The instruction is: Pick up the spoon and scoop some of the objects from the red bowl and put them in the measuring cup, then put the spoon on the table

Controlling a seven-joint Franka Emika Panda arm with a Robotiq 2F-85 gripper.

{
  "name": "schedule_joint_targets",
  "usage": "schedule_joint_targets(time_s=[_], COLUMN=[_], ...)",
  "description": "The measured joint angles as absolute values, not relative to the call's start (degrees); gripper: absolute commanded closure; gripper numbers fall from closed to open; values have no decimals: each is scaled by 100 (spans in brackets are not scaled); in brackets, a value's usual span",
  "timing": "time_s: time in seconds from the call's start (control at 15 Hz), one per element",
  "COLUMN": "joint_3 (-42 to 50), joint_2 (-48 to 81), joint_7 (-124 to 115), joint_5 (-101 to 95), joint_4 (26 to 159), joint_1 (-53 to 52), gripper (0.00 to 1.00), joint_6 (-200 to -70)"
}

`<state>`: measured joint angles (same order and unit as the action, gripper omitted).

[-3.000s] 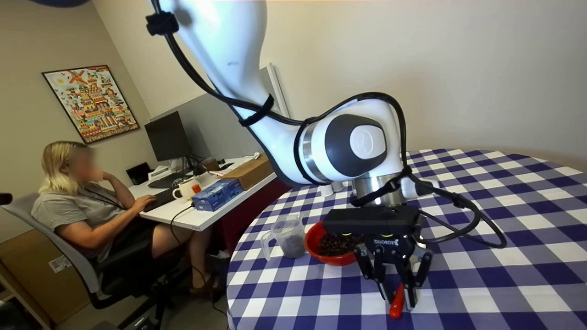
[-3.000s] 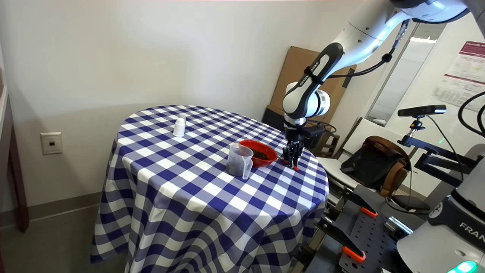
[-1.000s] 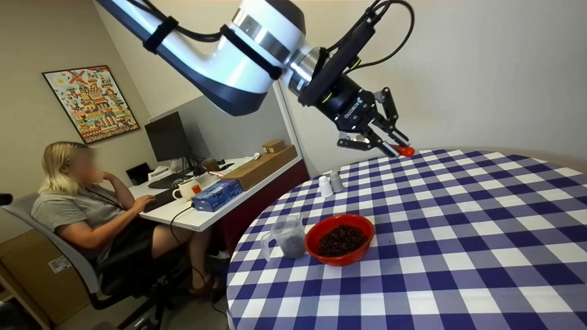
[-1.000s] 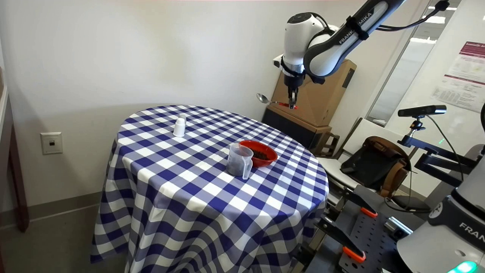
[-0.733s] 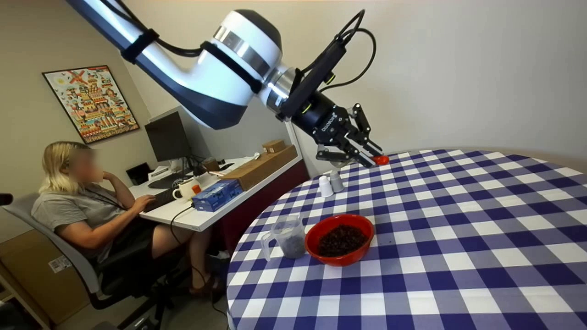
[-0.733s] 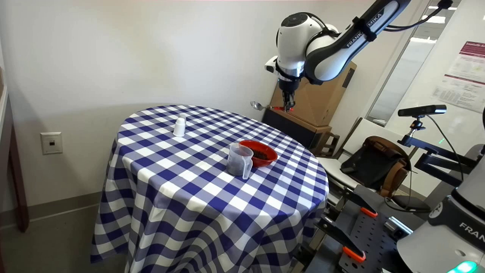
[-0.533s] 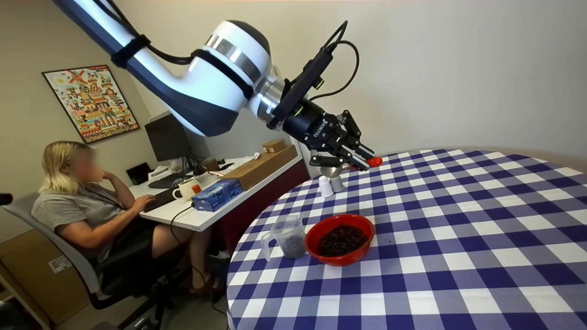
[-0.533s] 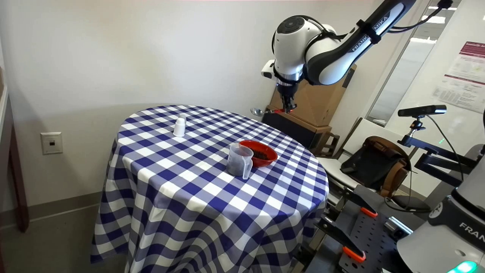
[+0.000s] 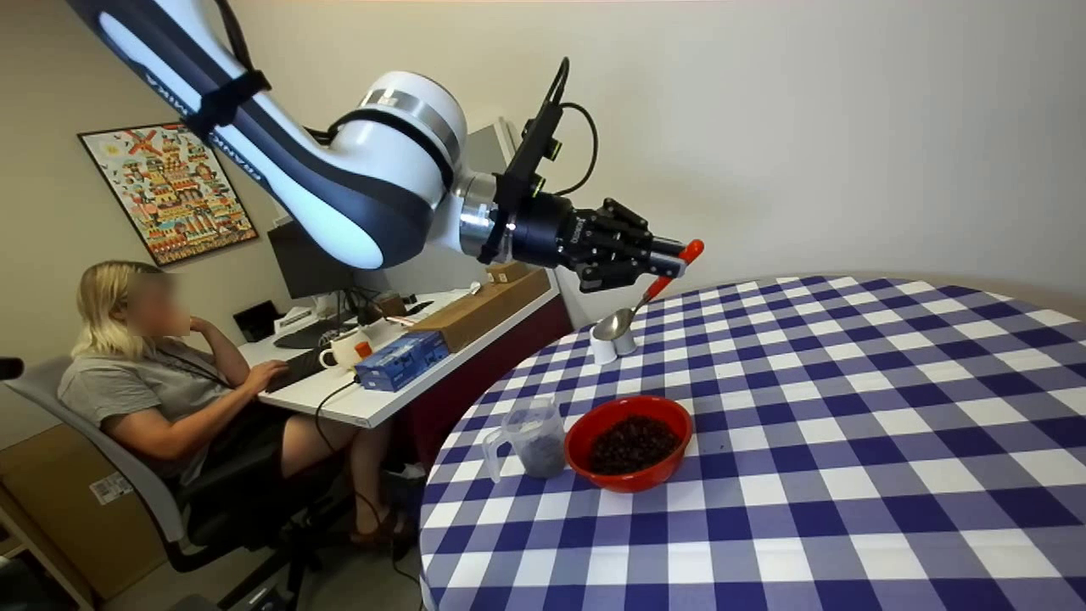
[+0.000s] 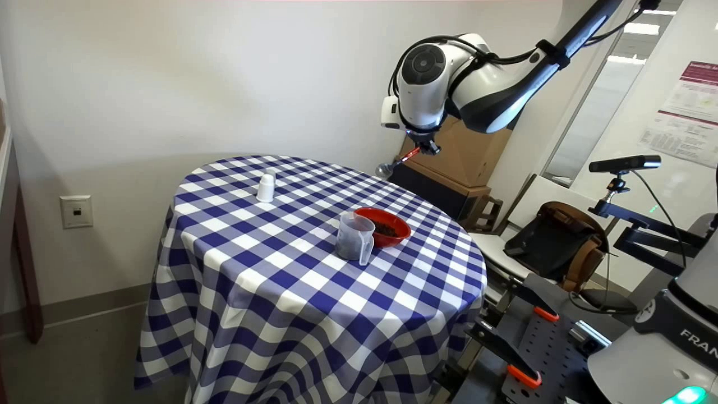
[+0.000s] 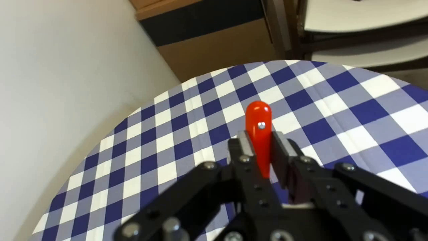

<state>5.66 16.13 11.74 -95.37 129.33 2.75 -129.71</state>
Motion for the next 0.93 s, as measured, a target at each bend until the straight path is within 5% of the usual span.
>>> schedule_joint_targets(time_s=[0.93], joint_3=[322], joint_2=[2174], joint_7=[-1024], joint_5=[-10522], joint_4=[13560], joint_1=[316], gripper=[90], joint_6=[-11661])
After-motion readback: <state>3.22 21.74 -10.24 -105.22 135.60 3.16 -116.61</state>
